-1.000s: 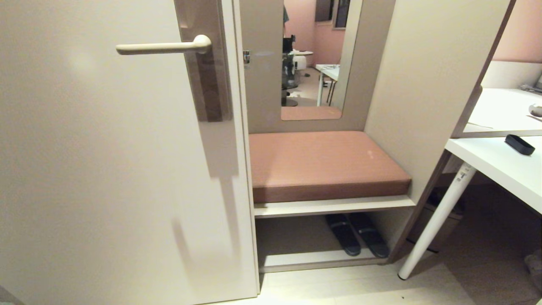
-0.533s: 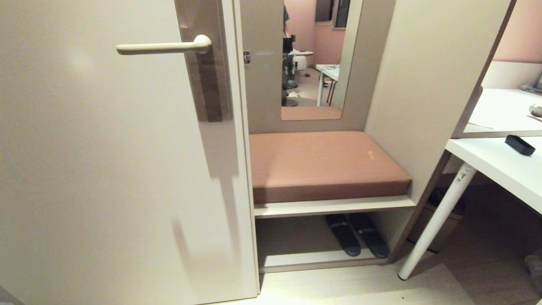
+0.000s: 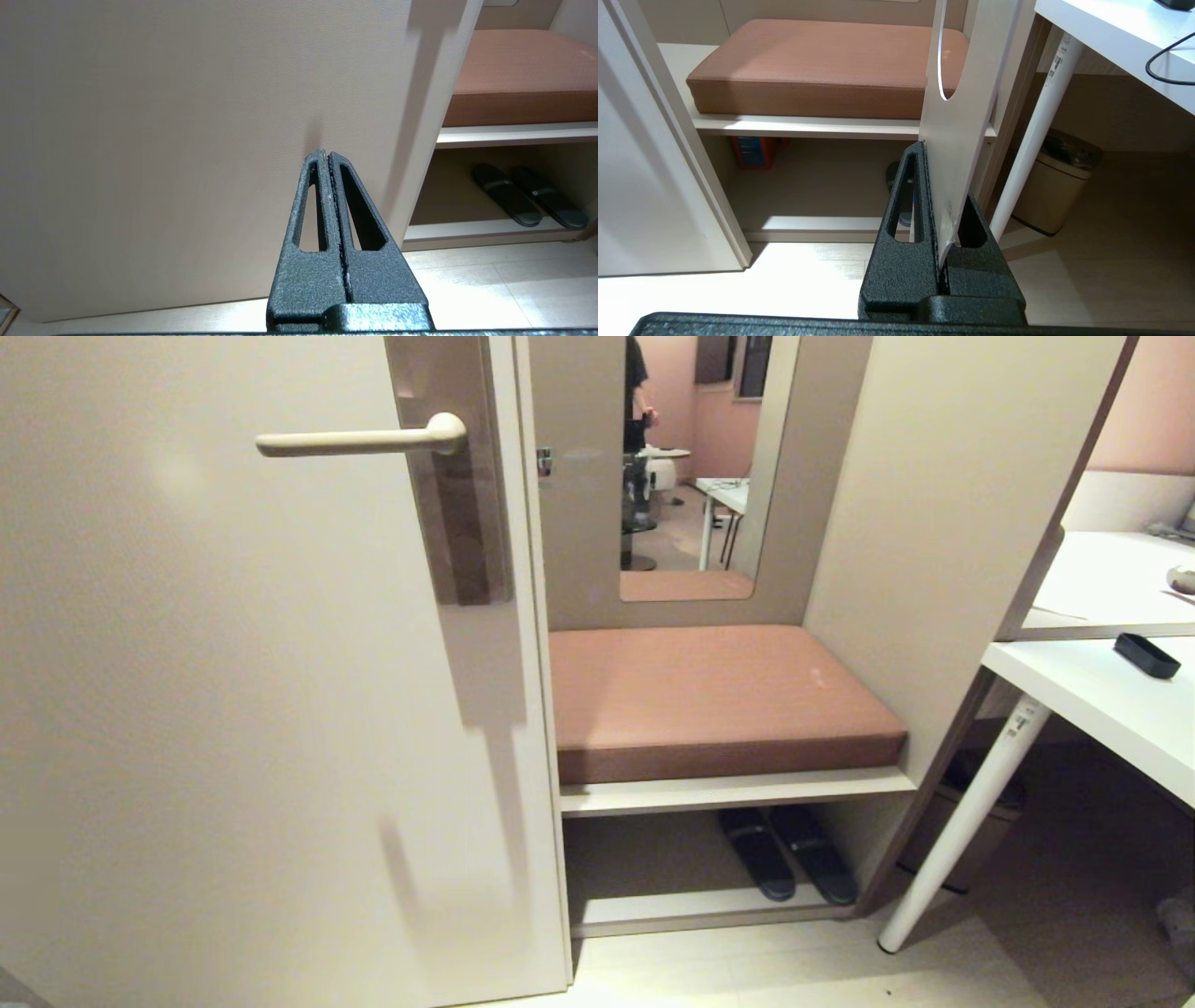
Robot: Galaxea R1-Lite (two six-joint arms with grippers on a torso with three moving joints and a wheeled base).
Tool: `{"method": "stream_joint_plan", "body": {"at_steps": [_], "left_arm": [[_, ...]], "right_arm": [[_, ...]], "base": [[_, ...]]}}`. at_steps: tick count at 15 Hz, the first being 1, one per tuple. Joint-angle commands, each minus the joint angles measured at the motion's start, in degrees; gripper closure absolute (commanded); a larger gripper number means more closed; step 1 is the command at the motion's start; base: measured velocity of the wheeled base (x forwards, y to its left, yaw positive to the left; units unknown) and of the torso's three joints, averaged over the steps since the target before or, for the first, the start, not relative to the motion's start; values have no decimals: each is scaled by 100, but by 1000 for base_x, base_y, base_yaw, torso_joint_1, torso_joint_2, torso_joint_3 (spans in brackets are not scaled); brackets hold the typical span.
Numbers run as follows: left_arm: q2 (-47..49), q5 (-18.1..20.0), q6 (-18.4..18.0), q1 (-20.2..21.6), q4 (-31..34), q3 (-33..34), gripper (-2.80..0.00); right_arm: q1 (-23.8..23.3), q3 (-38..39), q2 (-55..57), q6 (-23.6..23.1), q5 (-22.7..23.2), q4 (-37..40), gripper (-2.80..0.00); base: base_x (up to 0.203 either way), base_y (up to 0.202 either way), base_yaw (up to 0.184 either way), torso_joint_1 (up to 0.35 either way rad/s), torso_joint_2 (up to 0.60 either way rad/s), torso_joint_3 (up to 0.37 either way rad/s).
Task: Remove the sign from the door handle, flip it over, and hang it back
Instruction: Hand it to the other hand
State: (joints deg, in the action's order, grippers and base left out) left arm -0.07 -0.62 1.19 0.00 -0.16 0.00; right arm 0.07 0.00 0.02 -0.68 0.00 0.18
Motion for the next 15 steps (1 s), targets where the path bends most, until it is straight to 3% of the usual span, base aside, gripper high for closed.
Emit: {"method": "stream_joint_plan", "body": {"at_steps": [1,15], "left_arm": [[7,1,-4,0,-2,0,0],[7,1,-4,0,-2,0,0]], "right_arm": [[1,0,-2,-2,0,-1,0],[1,-9,-2,-55,35,26,0]], "base": [[0,0,0,0,0,0],[0,0,0,0,0,0]]}}
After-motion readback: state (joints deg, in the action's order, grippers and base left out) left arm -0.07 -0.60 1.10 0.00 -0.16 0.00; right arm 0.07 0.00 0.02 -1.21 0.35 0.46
